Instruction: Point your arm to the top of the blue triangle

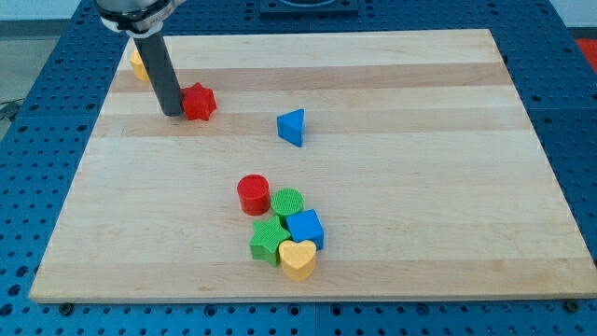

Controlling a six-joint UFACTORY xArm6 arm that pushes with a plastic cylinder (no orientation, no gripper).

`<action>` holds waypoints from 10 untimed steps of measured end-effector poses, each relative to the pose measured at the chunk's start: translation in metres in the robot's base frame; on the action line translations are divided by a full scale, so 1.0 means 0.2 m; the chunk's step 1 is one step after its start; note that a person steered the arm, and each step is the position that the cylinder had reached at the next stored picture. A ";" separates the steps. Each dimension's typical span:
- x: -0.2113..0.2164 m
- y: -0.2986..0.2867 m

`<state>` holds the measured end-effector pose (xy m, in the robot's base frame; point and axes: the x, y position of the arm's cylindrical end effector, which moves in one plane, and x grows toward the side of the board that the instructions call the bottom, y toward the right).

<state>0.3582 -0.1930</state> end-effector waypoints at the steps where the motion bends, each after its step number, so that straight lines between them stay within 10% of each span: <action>1: 0.02 0.00; 4: 0.45 0.06; 10: 0.03 0.91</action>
